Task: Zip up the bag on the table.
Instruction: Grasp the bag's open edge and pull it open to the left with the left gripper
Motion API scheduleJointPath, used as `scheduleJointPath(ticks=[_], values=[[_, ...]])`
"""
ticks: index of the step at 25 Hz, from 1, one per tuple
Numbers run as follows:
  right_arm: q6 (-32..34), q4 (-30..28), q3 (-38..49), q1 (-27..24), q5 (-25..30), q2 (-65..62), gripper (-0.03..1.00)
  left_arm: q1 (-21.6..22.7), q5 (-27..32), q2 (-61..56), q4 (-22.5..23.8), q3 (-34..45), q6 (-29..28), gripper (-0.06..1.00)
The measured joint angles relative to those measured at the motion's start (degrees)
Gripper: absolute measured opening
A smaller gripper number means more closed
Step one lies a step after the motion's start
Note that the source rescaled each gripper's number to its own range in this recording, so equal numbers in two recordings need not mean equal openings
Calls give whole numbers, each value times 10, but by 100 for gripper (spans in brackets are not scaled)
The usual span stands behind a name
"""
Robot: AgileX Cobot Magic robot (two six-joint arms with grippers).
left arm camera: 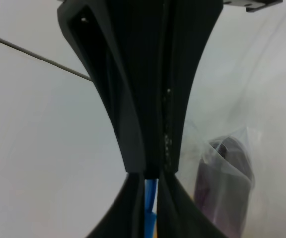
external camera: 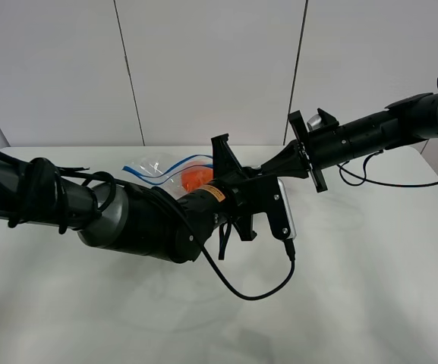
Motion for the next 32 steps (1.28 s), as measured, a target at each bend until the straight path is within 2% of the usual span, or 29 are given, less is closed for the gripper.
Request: scheduleJointPath(ticks=[6,13,17,20,27,29,32], values=[[0,6,0,0,-1,0,0,4,-4,0,-8,0,20,5],[0,23,0,2,-15,0,0,19,-7,0,5,0,29,4],[0,6,0,0,-13,0,0,33,-24,0,-24,0,32,1],[0,0,0,0,-5,0,0,34,-37,0,-28,0,40,0],[0,-5,0,0,2,0,0,34,-10,0,-28,0,42,0],[0,-6,0,0,2,0,0,34,2,-1,-28,0,31,2],[0,-7,0,-4,4,0,0,34,29,-16,-27,1,5,13]])
